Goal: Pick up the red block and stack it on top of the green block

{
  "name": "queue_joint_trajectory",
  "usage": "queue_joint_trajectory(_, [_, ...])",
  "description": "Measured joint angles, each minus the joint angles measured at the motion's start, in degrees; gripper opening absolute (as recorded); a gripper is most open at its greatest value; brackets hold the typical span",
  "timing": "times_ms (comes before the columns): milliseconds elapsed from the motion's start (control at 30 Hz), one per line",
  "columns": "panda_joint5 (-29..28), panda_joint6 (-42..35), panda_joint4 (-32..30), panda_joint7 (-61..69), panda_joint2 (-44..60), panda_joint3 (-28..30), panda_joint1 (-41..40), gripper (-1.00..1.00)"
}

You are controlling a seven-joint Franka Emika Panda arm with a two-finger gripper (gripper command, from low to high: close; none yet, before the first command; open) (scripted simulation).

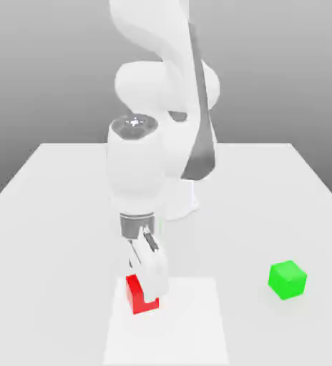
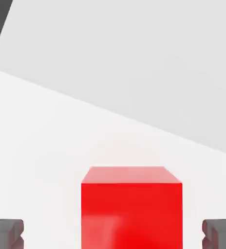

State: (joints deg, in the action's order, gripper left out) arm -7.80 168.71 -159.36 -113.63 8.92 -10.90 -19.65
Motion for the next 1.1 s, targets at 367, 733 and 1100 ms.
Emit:
queue_joint_trajectory(367, [-3.7, 3.9, 0.3, -2.5, 4.6, 4.3, 3.3, -1.00])
queue_joint_trajectory(733, [5.8, -4.8, -0.9, 4.3, -6.0, -1.5, 0.1, -1.00])
queue_joint_trajectory(1100, [9.9, -12.9, 0.2, 4.5, -13.6, -8.4, 11.2, -1.00])
